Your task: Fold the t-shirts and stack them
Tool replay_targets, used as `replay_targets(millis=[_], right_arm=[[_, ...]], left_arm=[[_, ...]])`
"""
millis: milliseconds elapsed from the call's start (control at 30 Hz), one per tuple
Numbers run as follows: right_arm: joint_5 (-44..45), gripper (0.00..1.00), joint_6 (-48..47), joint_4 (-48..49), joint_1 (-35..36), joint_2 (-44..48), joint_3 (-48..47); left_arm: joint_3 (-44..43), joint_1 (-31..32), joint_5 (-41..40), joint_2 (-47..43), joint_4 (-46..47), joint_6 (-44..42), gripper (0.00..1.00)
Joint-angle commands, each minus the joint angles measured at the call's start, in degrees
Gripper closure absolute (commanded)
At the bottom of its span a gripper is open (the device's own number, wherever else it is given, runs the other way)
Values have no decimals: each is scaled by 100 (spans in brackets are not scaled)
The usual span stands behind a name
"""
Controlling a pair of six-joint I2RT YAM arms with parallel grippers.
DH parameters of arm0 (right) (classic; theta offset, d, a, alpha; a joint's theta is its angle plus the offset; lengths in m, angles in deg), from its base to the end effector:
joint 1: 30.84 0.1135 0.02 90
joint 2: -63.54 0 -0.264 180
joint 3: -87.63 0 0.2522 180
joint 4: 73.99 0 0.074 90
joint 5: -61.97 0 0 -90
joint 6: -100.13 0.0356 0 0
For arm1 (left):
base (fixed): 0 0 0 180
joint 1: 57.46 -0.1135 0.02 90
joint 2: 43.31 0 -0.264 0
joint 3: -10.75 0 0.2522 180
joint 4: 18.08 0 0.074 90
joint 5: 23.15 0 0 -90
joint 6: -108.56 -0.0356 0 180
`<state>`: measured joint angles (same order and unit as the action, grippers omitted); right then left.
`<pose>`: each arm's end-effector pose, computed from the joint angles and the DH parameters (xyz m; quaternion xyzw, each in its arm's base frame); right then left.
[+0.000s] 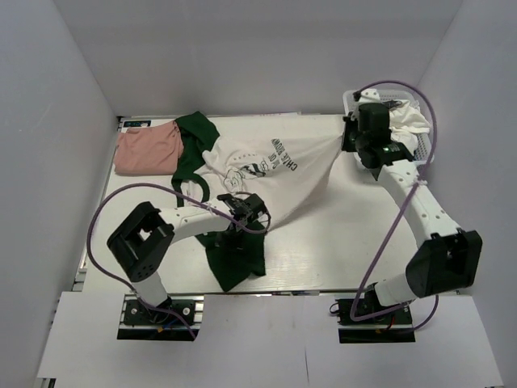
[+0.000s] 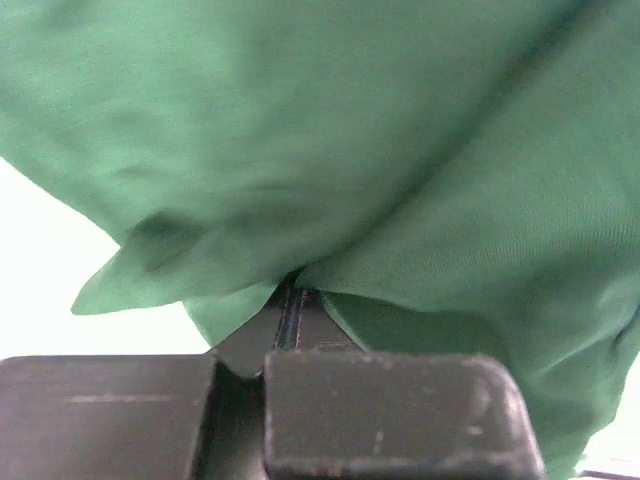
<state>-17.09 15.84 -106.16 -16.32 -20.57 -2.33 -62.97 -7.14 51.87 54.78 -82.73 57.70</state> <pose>0.3322 0.0791 0.3535 -0.0148 0.8470 0.0125 0.5312 0.1914 -0.2163 0.1624 0.0955 0.9868 0.0866 0.0978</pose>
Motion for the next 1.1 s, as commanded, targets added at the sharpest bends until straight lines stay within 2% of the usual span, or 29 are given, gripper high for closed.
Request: replay_targets(millis=[0,133,233,333,400,467,633,733,800,833,867,900,1067], right_arm=[[663,100,324,-452,-81,238,-262],[638,100,448,-803,-160,317,-587],[549,100,430,-970,-169,483,-851],[760,100,431,-1243,-196,668,-1265],[569,100,361,-1104,-195,1061,-1292],[463,100,325,-989,-187,1247,-1326],[31,100,281,-1060,-204,1477,-1686],[128,100,79,-1208,-178,1477,-2424],[224,100,-35,-1209,-169,1573,-2915],[216,100,-70,-1165,-178,1669,-2952],[224,100,-158,-1095,-169,1740,-3014],[207,100,-176,-990,-169,1993,-3023],[251,100,-343,-857,-178,2619,-3032]], left_arm=[[-15,-23,-1058,-631,-1035,786,100],[-655,-76,-1778,-1622,-1729,1052,100],[-1839,-76,-2734,-2099,-1968,921,100],[-2361,-76,-3027,-2705,-1890,473,100],[-2590,-76,-3098,-3291,-1470,-7,100],[-2590,-76,-3151,-3400,-1371,-72,100],[-3318,-76,-3581,-3603,-1652,-124,100],[-3986,-76,-3897,-3656,-1459,-581,100],[-4311,-76,-3898,-3796,-758,-1107,100],[-4365,-76,-3785,-3875,-416,-1728,100],[-4427,-76,-3479,-4024,196,-2003,100],[-4584,-76,-3328,-4077,411,-2328,100],[-4893,-76,-2258,-4394,1544,-2761,100]])
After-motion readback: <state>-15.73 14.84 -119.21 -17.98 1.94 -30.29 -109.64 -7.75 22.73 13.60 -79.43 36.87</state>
